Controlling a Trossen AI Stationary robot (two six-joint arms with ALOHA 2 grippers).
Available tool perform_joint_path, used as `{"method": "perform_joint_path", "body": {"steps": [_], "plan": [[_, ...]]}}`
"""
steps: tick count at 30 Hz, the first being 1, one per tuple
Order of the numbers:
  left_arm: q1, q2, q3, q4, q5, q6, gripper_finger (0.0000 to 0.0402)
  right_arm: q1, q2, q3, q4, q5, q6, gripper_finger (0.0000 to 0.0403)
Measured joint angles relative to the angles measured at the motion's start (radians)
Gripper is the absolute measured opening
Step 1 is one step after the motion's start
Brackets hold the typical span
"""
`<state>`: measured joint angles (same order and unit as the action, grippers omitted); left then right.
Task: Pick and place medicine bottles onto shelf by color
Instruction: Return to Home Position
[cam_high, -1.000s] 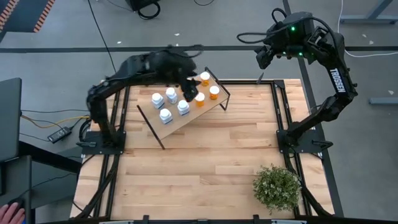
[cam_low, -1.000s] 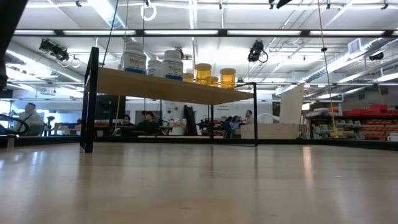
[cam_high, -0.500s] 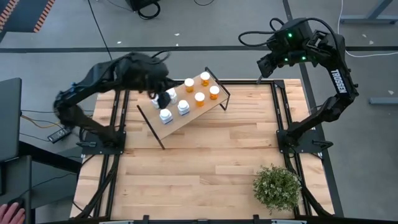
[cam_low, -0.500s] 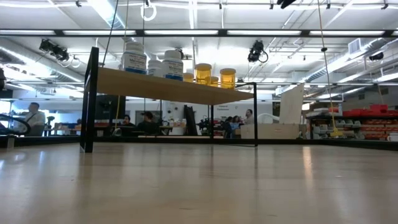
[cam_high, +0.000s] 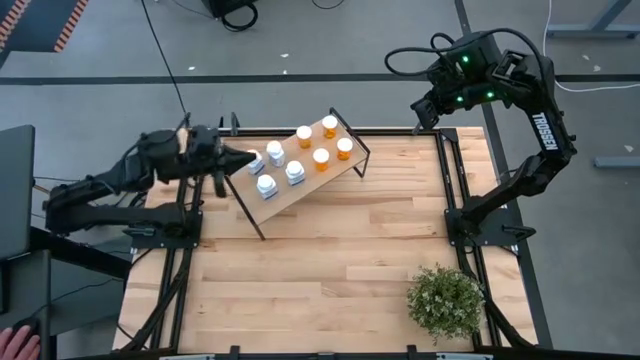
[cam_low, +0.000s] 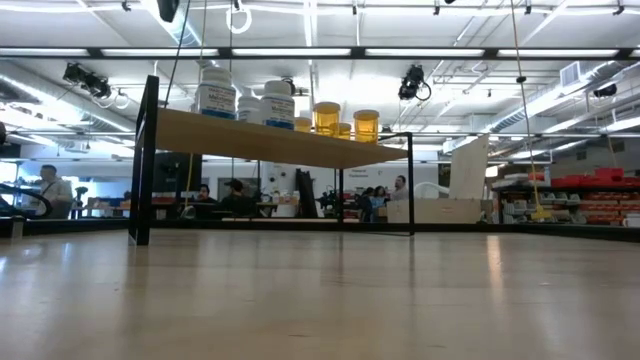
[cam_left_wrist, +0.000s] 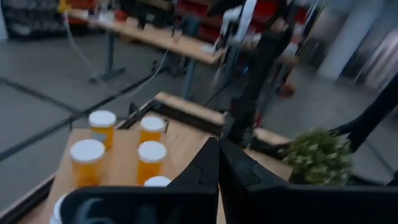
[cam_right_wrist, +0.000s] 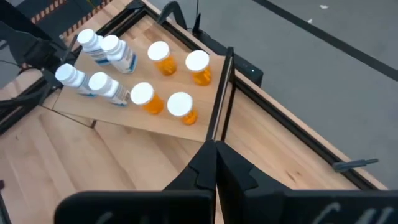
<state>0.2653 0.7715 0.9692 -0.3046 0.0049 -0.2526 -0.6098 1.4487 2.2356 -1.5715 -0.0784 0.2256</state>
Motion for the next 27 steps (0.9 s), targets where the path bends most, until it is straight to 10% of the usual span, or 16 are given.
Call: {"method": "perform_joint_path", "body": {"steps": [15, 27], "plan": [[-0.073, -0.357, -0.216, -0.06, -0.085, -0.162, 0.0001, 0.144, 0.001, -0.066, 0.237, -0.012, 0.045, 0.0005], [-0.245, -0.381, -0.225, -0.067, -0.185, -0.215, 0.0, 0.318, -0.257, -0.79, 1.086, 0.001, 0.27, 0.0005]]}}
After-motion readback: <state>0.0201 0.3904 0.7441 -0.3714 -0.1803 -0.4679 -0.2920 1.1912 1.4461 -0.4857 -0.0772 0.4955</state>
